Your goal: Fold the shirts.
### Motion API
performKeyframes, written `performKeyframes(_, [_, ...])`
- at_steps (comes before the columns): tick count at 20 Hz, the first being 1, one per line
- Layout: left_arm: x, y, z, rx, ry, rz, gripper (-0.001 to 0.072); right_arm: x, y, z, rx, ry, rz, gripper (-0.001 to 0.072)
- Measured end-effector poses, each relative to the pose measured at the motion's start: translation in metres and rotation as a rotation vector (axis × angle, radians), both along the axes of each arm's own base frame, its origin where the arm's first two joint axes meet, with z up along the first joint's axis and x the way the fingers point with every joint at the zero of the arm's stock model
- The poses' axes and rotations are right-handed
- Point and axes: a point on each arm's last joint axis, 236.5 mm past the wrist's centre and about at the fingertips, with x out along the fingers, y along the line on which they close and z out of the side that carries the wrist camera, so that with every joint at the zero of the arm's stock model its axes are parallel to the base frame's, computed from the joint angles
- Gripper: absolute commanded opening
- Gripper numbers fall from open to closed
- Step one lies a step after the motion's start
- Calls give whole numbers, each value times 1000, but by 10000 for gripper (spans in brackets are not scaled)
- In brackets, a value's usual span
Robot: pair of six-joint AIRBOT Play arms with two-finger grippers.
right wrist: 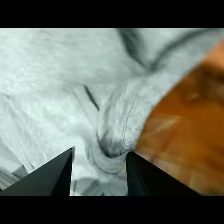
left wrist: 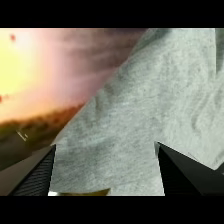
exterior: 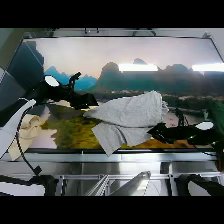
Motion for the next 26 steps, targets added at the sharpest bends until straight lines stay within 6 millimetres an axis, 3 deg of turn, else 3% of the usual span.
performKeyframes(2, [-1, 1, -13, 7, 26, 3, 697, 7, 9, -1, 4, -17, -23, 358])
performKeyframes(3, [-4, 1, -20, 8, 45, 1, 696, 10, 11, -2, 5, -24, -29, 261])
performKeyframes(4, [-5, -1, -23, 1, 62, 2, 693, 12, 12, -3, 1, -33, -34, 114])
performKeyframes(5, [-9, -2, -26, -6, 82, -2, 497, 13, 13, -5, -5, -35, -38, 13])
performKeyframes(6, [-11, -2, -31, -2, 97, -7, 165, 14, 13, -5, -7, -38, -39, 15])
performKeyframes(7, [-16, -1, -36, 5, 118, -18, 25, 15, 14, -5, -4, -43, -41, 15])
performKeyframes(10, [-32, -4, -34, -15, 164, -69, 24, 17, 22, 6, 24, -77, -6, 14])
performKeyframes(13, [-30, -21, 15, -179, 156, -89, 24, 33, 25, 47, 81, -180, 32, 14])
performKeyframes(15, [-18, -29, 76, -346, 104, -83, 24, 56, 16, 101, 118, -315, 39, 13])
performKeyframes(16, [-10, -30, 117, -448, 60, -78, 24, 70, 4, 138, 121, -409, 29, 14])
performKeyframes(18, [-1, -25, 201, -634, -48, -72, 24, 95, -30, 217, 102, -608, -41, 14])
performKeyframes(20, [-3, -12, 269, -761, -155, -66, 24, 107, -67, 308, 100, -823, -155, 14])
performKeyframes(22, [-14, 0, 323, -838, -251, -73, 24, 96, -83, 391, 144, -1022, -223, 14])
performKeyframes(23, [-22, 4, 340, -857, -287, -81, 24, 86, -85, 427, 175, -1110, -243, 14])
performKeyframes(24, [-32, 8, 358, -878, -316, -90, 24, 74, -84, 456, 200, -1189, -246, 14])
performKeyframes(26, [-51, 10, 380, -897, -351, -102, 24, 51, -75, 493, 242, -1292, -222, 14])
